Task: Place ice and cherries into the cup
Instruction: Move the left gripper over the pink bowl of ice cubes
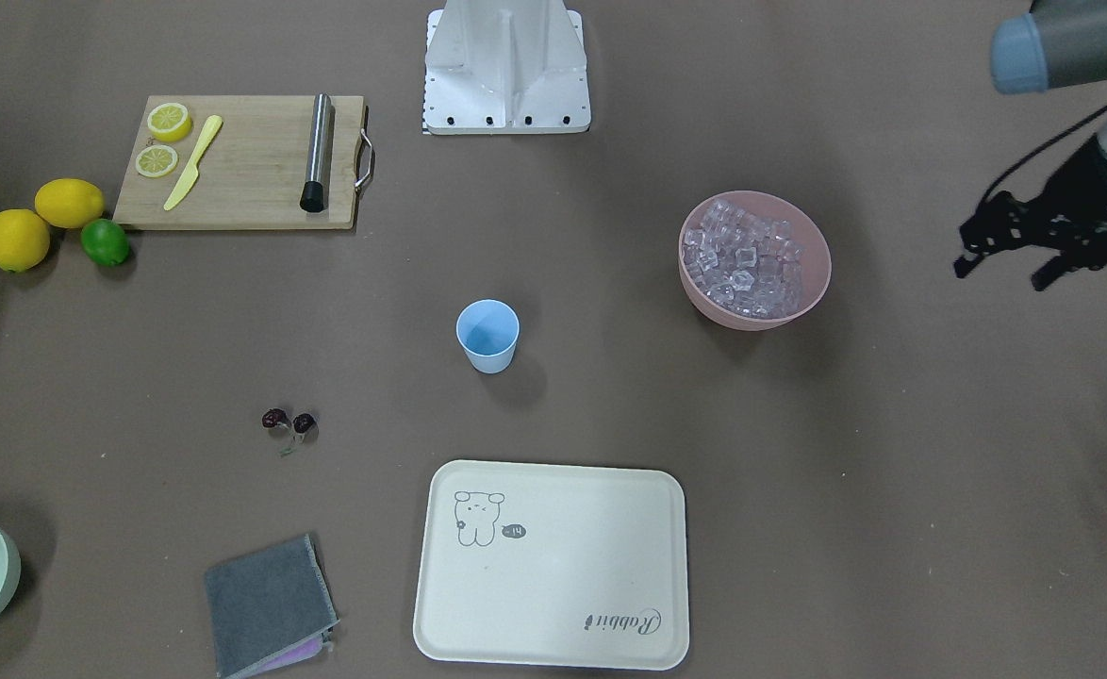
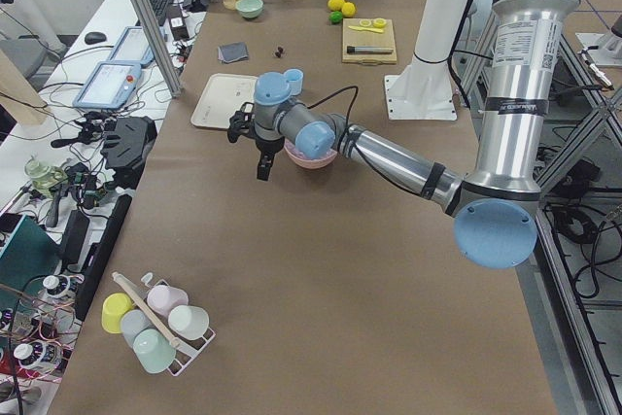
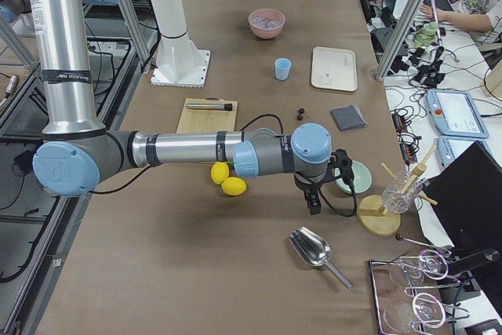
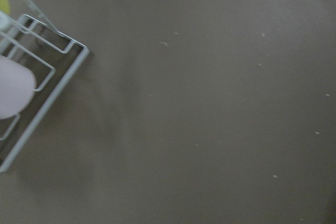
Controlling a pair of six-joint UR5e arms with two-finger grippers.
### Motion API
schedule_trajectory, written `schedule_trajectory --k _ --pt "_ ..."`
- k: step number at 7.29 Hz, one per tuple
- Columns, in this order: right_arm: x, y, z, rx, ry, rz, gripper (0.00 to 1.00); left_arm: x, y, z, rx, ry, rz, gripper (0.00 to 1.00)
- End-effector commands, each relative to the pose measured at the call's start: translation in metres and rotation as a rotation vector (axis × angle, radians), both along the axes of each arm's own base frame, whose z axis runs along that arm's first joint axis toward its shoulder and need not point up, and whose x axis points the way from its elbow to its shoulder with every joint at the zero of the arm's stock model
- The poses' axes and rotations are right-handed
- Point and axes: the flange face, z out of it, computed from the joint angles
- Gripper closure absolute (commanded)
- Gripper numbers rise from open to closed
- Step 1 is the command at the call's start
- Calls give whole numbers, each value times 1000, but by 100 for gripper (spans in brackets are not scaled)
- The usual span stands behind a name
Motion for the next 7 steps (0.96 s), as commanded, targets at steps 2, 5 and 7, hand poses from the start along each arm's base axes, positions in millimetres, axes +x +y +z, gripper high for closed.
schedule_trajectory --k 2,5,7 --pt "0 1 2 -3 -1 -1 1 90 61 -59 -3 16 7 2" --pt "0 5 6 -11 0 0 1 168 86 -91 -35 1 -3 5" --pt "0 6 7 -12 -3 -1 1 193 64 -96 -69 -83 -26 12"
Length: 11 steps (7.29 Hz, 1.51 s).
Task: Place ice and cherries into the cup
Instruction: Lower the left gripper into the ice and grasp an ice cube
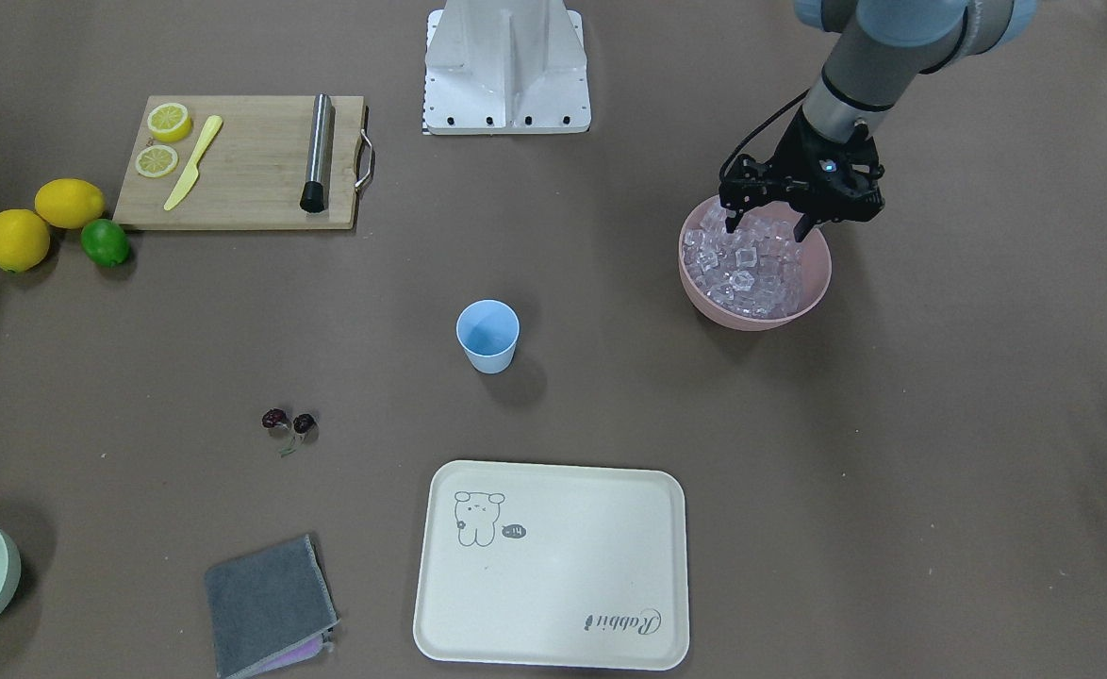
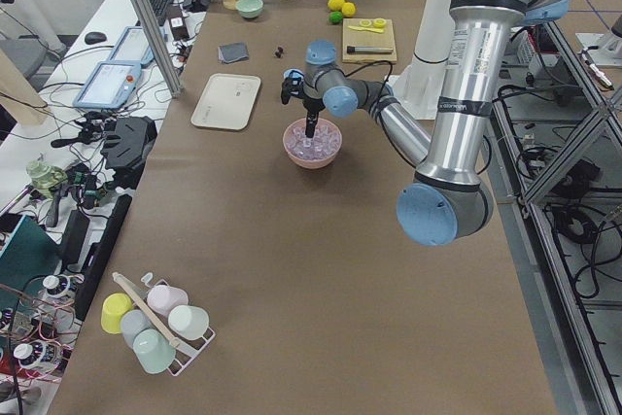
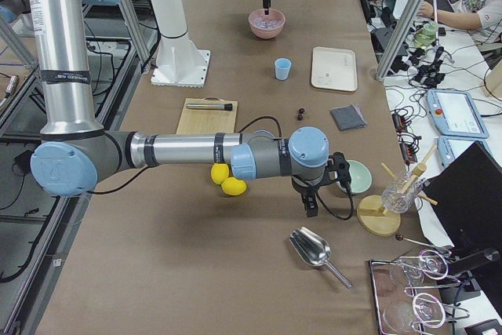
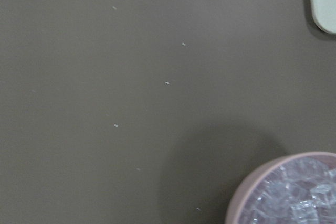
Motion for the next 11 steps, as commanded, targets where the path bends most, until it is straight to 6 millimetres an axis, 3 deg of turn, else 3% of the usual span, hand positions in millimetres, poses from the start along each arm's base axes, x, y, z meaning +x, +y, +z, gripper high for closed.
schedule_trajectory --k 1,3,6,11 --pt "0 0 1 -2 1 0 1 15 -10 2 -7 -65 -29 15" --pt "0 0 0 -2 -1 1 1 17 -12 23 -31 -103 -31 19" --pt "-1 0 1 -2 -1 -2 1 42 6 25 -48 -106 7 19" --pt "0 1 4 -4 5 0 1 46 4 41 -60 -131 16 26"
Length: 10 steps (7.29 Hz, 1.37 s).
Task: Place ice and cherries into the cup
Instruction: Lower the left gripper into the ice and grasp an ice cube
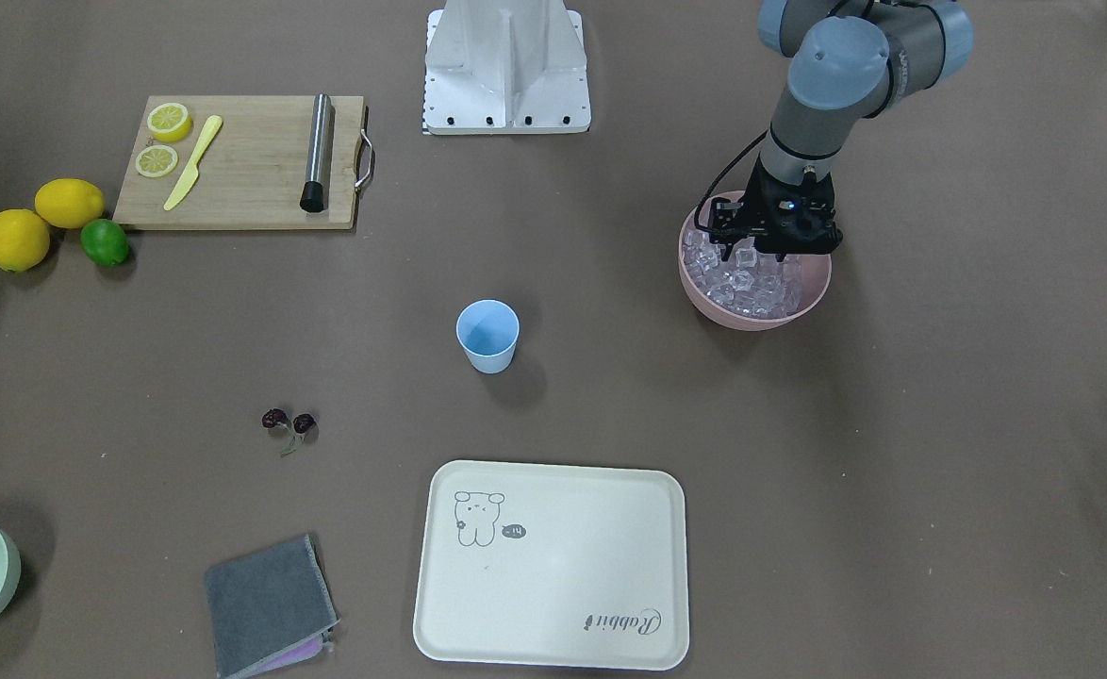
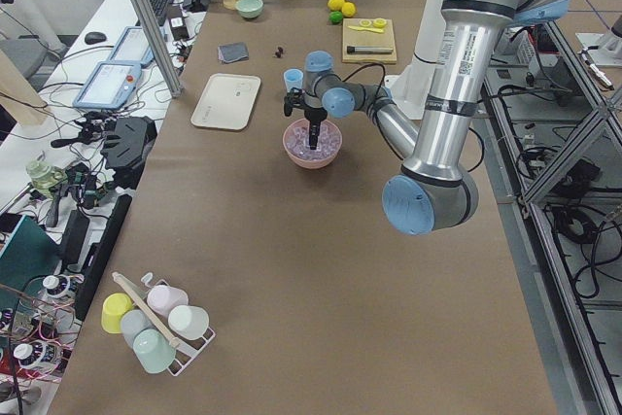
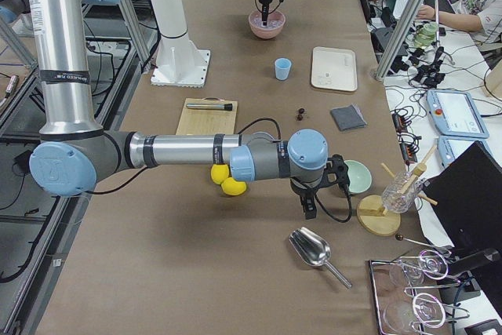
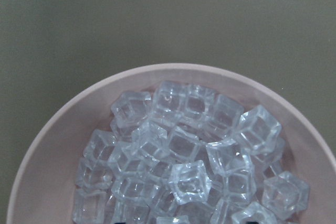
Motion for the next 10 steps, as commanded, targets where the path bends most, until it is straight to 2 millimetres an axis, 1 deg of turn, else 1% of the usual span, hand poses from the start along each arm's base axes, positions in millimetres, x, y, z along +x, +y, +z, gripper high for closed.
schedule_trajectory --k 1,3,4,5,6,7,8,10 --pt "0 -1 -1 2 3 0 1 2 -1 5 -4 -7 2 29" --pt "-1 -1 -3 4 -1 -1 1 3 -2 8 -8 -14 2 35" --pt "-1 -1 -3 4 -1 -1 1 6 -3 14 -18 -23 3 35" --pt "-1 0 0 -2 -2 -1 1 7 0 21 -25 -30 7 35" --pt "-1 0 -3 5 -5 -1 1 6 6 18 -19 -9 8 35" --pt "0 2 -1 2 -4 0 1 7 7 14 -18 -1 10 41" --pt "0 3 1 -2 -2 1 1 7 7 15 -18 -4 7 46" --pt "0 4 2 -5 -1 1 1 10 7 13 -39 0 -17 59"
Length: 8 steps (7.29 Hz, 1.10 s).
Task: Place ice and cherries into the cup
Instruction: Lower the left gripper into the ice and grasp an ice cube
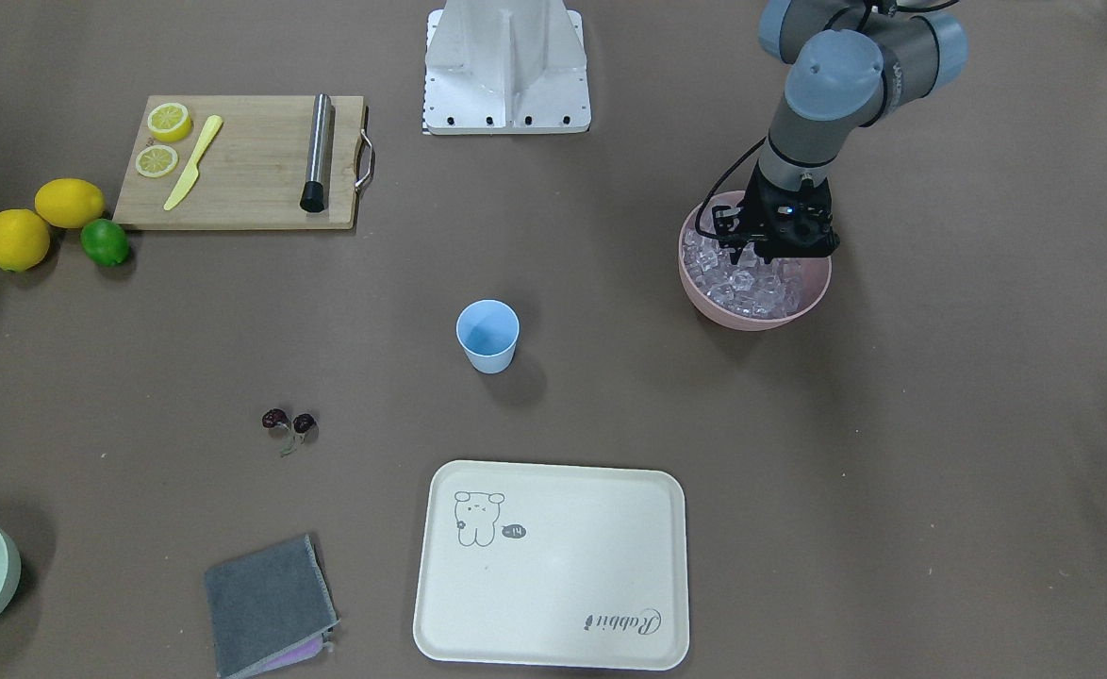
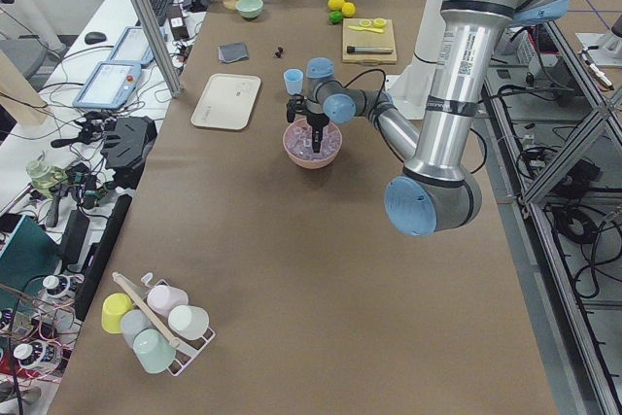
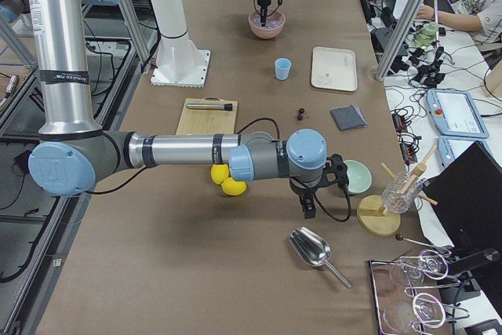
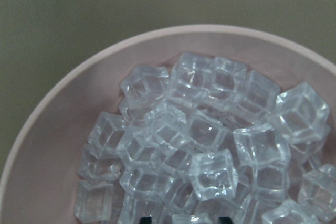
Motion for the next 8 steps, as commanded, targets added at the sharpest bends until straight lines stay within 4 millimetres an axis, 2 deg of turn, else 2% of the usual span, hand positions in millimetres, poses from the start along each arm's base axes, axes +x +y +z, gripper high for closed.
schedule_trajectory --k 1,3,4,5,7,8 --pt "0 1 2 -4 1 0 1 2 1 0 -12 -1 -13 63" --pt "0 4 0 -2 0 1 1 2 2 5 -17 -9 -11 77" --pt "-1 4 1 -2 0 0 1 0 2 7 -19 -12 -15 80" --pt "0 4 0 0 -2 1 1 -11 -2 0 -12 0 -32 97" --pt "-1 4 -3 4 -2 -1 1 -49 -33 -36 5 18 -101 100" --pt "-1 4 -3 6 0 0 1 -60 -57 -74 58 19 -96 100"
